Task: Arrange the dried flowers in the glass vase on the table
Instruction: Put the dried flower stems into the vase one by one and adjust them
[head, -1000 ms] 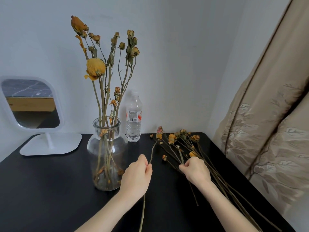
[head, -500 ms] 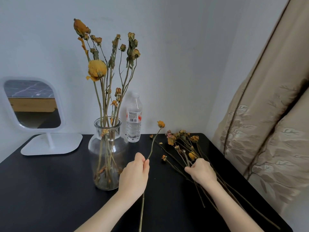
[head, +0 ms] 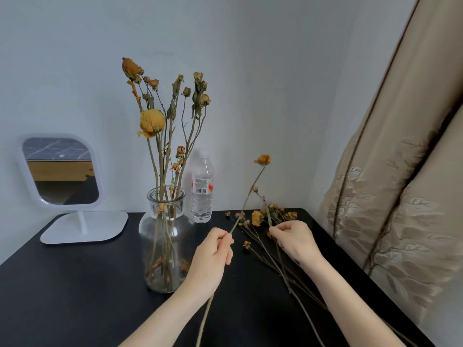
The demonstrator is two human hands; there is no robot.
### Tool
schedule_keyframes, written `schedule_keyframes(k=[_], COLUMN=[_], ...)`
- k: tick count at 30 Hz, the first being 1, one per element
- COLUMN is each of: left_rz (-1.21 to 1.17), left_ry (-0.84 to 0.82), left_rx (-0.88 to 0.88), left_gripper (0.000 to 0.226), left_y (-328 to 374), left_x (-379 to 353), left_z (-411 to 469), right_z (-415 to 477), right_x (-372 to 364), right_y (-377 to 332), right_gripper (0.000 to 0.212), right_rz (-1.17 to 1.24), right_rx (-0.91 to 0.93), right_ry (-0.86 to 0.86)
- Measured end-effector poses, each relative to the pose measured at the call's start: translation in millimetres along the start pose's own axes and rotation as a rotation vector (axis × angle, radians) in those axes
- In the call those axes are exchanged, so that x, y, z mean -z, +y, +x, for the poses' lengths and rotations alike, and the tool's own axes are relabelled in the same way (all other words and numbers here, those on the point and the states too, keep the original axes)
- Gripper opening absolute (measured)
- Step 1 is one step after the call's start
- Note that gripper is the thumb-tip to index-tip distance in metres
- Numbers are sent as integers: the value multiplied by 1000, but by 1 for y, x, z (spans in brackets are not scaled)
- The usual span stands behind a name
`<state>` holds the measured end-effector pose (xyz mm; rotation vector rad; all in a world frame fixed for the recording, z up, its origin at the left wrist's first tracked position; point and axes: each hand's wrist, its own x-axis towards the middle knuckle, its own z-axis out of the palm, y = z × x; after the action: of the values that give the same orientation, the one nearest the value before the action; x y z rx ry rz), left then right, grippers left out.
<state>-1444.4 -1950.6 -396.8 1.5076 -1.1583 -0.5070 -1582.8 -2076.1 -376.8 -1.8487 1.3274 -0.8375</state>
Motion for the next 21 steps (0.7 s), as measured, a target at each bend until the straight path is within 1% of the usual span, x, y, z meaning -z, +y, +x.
schedule_keyframes(k=[4, 7, 10, 14, 21], left_rz=[-256, -328, -366, -346, -299], left_ry=[14, 26, 57, 165, 355], left_rx=[42, 21, -46, -136, -239], left_gripper=[15, 14, 13, 14, 16], left_y=[28, 46, 63, 88, 132], left_x=[10, 26, 50, 90, 147], left_z=[-5, -7, -5, 9, 45], right_z=[-12, -21, -27, -31, -26], right_x=[4, 7, 12, 17, 2], right_y=[-28, -47, -69, -105, -169], right_gripper=[23, 20, 25, 31, 21], right_rz=[185, 274, 350, 459, 530], right_rx=[66, 103, 135, 224, 381], right_ry=[-9, -45, -75, -100, -151])
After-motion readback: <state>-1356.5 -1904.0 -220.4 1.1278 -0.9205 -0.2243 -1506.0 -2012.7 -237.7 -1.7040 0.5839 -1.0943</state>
